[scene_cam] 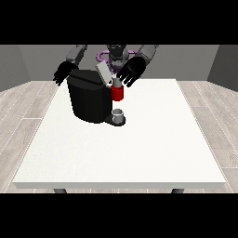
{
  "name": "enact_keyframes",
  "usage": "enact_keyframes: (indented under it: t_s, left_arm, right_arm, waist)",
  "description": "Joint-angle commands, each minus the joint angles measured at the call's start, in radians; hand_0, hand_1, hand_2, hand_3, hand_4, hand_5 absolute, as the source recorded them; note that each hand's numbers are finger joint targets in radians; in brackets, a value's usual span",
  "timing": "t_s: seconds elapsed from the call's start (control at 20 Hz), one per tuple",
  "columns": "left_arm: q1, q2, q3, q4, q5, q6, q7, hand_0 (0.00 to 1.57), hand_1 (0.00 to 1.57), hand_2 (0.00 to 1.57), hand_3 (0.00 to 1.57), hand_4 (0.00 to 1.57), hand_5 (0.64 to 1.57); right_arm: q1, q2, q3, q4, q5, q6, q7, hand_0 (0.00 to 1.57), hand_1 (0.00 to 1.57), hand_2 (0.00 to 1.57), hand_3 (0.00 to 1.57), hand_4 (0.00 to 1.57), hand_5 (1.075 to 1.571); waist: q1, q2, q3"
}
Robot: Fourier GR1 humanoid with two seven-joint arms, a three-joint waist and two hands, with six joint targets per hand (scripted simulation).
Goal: Insert the coffee pod into the coffee machine and close the lid
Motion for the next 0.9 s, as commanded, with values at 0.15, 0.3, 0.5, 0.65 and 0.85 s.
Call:
enact_keyframes:
  t_s: [0.15,0.3,0.5,0.65,0.85]
  left_arm:
    - [0.024,-0.058,-0.015,0.005,-0.020,0.039,0.008,1.19,1.19,1.27,1.20,0.51,1.571]
    - [0.002,-0.031,-0.007,0.018,-0.028,0.028,0.030,1.18,1.18,1.25,1.19,0.49,1.571]
    - [0.017,0.010,-0.002,0.013,-0.021,-0.010,-0.039,1.24,1.24,1.28,1.20,0.49,1.571]
    - [0.008,0.002,0.005,0.026,-0.016,-0.024,-0.024,1.22,1.22,1.27,1.17,0.48,1.571]
    - [0.028,-0.018,0.005,0.037,-0.016,-0.024,-0.021,1.21,1.21,1.24,1.12,0.46,1.571]
  right_arm:
    - [0.005,0.026,0.012,-0.004,0.018,-0.037,0.013,0.00,0.00,0.00,0.00,0.53,1.571]
    - [-0.007,0.013,0.000,-0.009,0.001,-0.017,-0.007,0.00,0.00,0.00,0.00,0.50,1.571]
    - [-0.021,-0.036,-0.042,-0.002,-0.016,0.006,-0.016,0.00,0.00,0.00,0.00,0.46,1.571]
    - [0.004,0.012,-0.006,-0.006,0.001,-0.016,-0.043,0.00,0.00,0.00,0.00,0.43,1.571]
    - [0.060,0.043,0.043,-0.028,0.012,-0.025,-0.016,0.00,0.00,0.00,0.00,0.45,1.571]
  waist:
    - [0.013,-0.009,0.0001]
    - [0.003,0.011,0.0003]
    - [0.020,0.029,0.0001]
    - [0.012,0.031,0.0002]
    - [-0.004,-0.003,0.0001]
